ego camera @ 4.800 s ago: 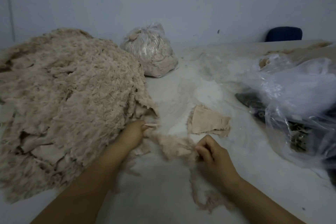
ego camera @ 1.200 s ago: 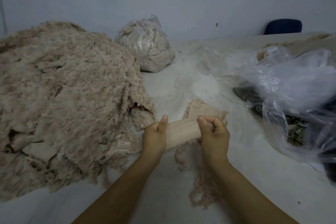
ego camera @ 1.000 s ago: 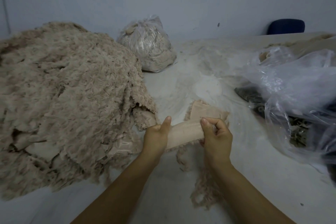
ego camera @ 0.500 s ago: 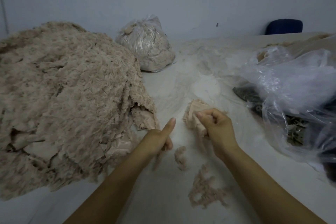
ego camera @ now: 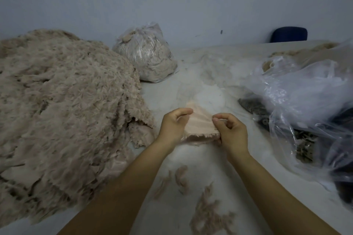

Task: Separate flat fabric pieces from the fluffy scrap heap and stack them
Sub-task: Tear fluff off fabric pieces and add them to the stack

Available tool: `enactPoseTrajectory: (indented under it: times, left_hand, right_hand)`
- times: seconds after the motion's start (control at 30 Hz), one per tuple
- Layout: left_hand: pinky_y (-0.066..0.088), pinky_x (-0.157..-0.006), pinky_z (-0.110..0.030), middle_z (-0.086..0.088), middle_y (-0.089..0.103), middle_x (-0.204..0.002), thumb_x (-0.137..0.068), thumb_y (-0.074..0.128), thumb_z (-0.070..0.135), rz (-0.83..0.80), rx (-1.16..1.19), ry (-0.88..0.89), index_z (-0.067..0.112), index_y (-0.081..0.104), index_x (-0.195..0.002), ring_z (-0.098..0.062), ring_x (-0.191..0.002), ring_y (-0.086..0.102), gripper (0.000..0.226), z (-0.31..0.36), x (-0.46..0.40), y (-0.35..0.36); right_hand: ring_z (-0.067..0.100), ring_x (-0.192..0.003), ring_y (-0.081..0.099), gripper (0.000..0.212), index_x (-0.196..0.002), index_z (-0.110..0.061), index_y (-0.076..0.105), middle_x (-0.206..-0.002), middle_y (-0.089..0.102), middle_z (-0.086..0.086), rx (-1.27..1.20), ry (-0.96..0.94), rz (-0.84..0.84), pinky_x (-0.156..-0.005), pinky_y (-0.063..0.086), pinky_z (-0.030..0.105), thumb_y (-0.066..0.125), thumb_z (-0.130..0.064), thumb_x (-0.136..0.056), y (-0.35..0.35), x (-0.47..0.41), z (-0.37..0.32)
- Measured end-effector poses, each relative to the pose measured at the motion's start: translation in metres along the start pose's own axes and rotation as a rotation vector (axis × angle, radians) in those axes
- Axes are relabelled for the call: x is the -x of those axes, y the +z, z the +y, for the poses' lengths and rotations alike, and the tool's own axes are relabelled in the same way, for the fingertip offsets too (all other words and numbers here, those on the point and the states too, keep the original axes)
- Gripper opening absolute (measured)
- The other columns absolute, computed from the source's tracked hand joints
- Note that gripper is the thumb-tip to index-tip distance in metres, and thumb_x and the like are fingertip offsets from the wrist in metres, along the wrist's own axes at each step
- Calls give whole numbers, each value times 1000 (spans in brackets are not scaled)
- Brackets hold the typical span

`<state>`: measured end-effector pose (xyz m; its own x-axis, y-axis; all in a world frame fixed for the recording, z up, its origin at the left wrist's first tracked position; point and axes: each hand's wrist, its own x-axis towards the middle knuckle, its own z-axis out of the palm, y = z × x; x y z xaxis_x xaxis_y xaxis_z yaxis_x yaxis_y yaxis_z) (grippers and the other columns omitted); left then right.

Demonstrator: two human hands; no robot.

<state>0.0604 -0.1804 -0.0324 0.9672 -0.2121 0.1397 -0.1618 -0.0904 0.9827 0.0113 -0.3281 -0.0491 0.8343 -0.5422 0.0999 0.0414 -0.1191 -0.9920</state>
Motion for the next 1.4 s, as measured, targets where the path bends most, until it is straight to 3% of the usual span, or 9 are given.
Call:
enactPoseTrajectory:
  times: [0.1,0.2,0.37,0.53,0.73,0.97,1.13,1.3,1.4]
  left_hand:
    - [37,-102,-16,-8,55,-132,-96,51,4,-124,-196,-42,1,55,-128,-17,-123,49,33,-15,-22,13]
    - [23,-105,-16,-6,39,-148,-96,54,17,-260,-455,-49,7,44,-139,-19,-135,37,46,-30,-27,18]
    - [30,-91,-13,-9,45,-136,-93,58,25,-92,-655,67,9,48,-135,-22,-123,47,46,-28,-17,-7]
    - [37,-89,-37,-12,40,-126,-86,61,35,10,-1291,-88,17,49,-123,-32,-115,38,43,-26,10,-75]
    - [26,-64,-23,-16,54,-79,-87,58,0,9,-919,36,7,59,-66,-28,-84,57,22,-26,43,-92]
    - [32,-68,2,-1,61,-80,-84,65,1,9,-670,349,3,74,-87,-8,-74,55,9,-9,81,-66]
    - [46,-74,-23,-4,71,-86,-84,67,7,-46,-626,298,10,76,-86,-16,-81,64,10,-21,95,-74]
    - [43,-60,-13,25,66,-69,-78,75,18,-298,-442,173,37,71,-84,7,-62,57,20,-24,108,-65]
    - [45,-58,-22,11,67,-68,-77,77,29,-93,-321,156,27,74,-73,-2,-59,56,5,-17,105,-69]
  right_hand:
    - [3,-67,59,21,-70,-32,67,-70,67,-16,142,-31,81,-62,43,10,68,-18,-85,-5,-21,12]
    - [-2,-68,56,17,-75,-27,67,-76,68,-11,315,-35,76,-62,38,1,65,-15,-86,-9,-33,24]
    - [21,-76,64,9,-86,-24,68,-87,69,3,409,1,29,-78,54,36,62,-18,-90,-11,-33,33]
    - [14,-80,50,20,-112,-22,60,-116,43,5,576,-195,117,-72,37,27,56,-21,-93,-9,-11,23]
    - [9,-82,58,14,-101,-15,68,-93,61,-5,386,-220,-285,-76,44,13,56,-15,-95,23,34,12]
    - [20,-68,65,47,-69,-10,70,-64,64,8,-143,419,-643,-78,58,38,68,-57,-75,66,62,-16]
    - [13,-61,63,34,-77,-13,70,-67,67,2,-170,272,-715,-58,51,24,70,-47,-76,67,73,-20]
    - [12,-46,47,31,-64,-13,51,-49,51,-2,-59,235,-580,-48,40,24,58,-11,-94,67,79,-8]
    - [8,-43,48,28,-70,-11,49,-48,52,-7,-6,178,-557,-42,38,17,51,-13,-98,54,78,-4]
